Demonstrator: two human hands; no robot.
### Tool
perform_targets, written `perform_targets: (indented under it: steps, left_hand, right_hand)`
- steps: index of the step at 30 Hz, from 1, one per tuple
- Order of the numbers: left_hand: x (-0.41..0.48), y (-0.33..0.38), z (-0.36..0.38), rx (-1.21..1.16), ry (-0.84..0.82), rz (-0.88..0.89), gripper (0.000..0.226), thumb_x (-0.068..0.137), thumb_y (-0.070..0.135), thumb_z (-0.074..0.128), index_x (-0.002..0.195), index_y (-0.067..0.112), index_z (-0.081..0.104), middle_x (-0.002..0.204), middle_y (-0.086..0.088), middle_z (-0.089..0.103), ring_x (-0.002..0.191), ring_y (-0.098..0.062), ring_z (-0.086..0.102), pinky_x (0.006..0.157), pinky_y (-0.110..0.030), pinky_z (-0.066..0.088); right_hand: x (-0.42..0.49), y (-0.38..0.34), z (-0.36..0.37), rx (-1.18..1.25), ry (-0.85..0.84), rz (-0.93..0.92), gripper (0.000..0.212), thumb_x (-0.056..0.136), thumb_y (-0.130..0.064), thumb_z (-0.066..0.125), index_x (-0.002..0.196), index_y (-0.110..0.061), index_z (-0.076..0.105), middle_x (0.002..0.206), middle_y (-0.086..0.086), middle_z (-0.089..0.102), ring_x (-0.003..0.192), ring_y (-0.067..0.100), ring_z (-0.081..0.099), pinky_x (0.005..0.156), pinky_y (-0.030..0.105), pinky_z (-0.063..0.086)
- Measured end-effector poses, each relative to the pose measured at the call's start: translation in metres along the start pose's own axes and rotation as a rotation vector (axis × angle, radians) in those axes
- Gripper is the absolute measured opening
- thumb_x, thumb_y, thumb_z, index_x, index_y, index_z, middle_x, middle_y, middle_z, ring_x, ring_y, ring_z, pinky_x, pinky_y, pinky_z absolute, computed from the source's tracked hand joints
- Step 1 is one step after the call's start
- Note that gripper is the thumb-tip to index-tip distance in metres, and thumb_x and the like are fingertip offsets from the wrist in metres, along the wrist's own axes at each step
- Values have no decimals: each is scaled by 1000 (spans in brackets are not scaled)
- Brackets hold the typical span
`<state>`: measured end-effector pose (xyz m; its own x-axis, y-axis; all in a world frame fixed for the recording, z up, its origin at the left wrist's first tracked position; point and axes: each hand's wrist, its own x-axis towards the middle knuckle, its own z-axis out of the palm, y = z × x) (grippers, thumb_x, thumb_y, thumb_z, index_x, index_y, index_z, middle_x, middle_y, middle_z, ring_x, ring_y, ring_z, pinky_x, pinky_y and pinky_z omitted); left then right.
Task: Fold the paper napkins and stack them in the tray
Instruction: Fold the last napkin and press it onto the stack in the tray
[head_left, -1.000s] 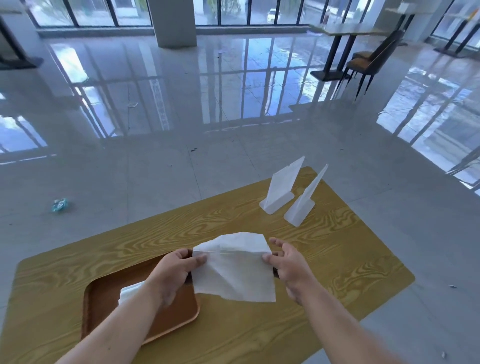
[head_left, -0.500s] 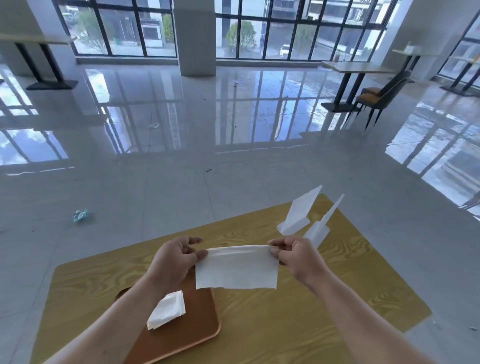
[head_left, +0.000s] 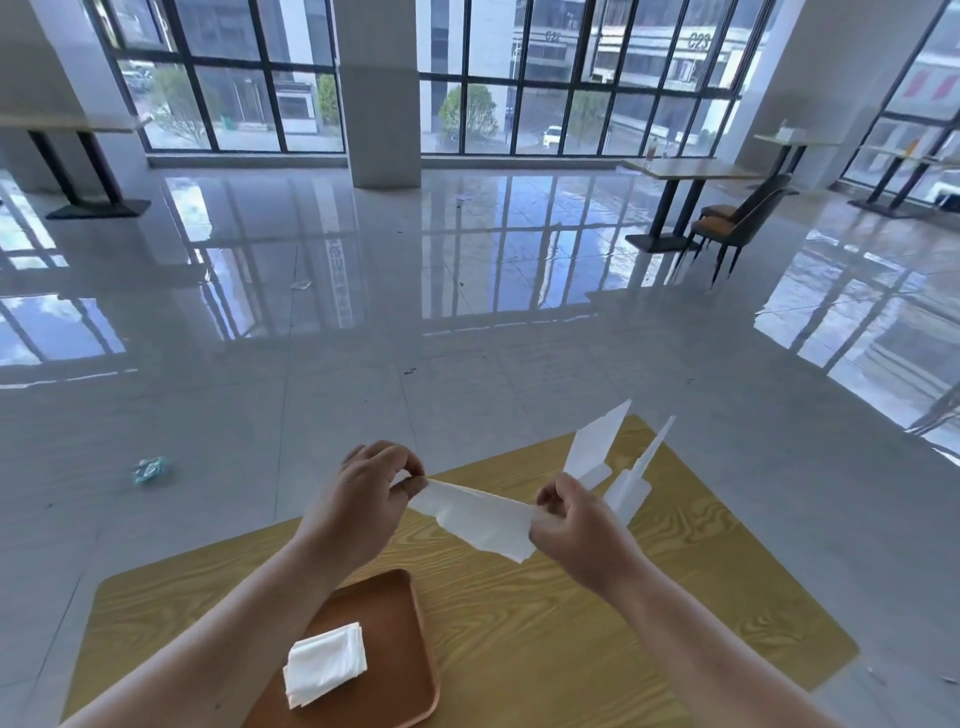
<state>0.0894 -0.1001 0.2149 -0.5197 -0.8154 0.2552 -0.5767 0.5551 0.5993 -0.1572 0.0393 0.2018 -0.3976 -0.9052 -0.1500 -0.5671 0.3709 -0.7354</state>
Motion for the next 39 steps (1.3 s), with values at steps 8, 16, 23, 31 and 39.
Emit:
perform_targets:
  steps: [8, 16, 23, 31, 39]
  left_hand:
    - [22, 27, -3, 100, 75, 95, 18, 91, 28, 79, 106, 24, 69, 119, 6, 67, 117, -22, 55, 89, -24, 39]
    - [-23, -13, 8, -107, -192, -685, 130, 52, 112, 33, 140, 18, 51, 129, -10, 72, 114, -30, 68, 93, -44, 52]
    - [-66, -16, 17, -924, -507, -966, 101, 54, 85, 82, 129, 21, 57, 108, -12, 81, 79, -23, 75, 71, -34, 61]
    - [-61, -16, 29, -883, -247, -725, 62, 80, 2, 89, 132, 20, 61, 97, -14, 83, 90, -27, 80, 68, -37, 63]
    - [-56, -16, 28, -418, -209, -558, 24, 66, 37, 87, 87, 42, 77, 80, 10, 80, 72, -11, 77, 69, -42, 67]
  right_hand:
    - [6, -17, 39, 58, -133, -33, 20, 96, -16, 63, 111, -23, 73, 90, -4, 77, 81, 18, 72, 78, 45, 62]
    - [-5, -25, 49, 850, -263, 211, 43, 101, -6, 62, 139, -23, 50, 127, 18, 71, 111, 31, 72, 77, 37, 63]
    - [-13, -28, 53, 904, -366, 193, 54, 101, -1, 60, 145, -26, 43, 130, 21, 66, 105, 27, 69, 77, 32, 61]
    - [-8, -26, 57, 541, -303, 86, 58, 95, 5, 65, 146, -19, 53, 95, 6, 77, 95, 17, 75, 84, 32, 63]
    - [-6, -34, 53, 113, -156, -59, 16, 94, -16, 66, 97, -28, 75, 93, -2, 78, 84, 17, 72, 73, 35, 61]
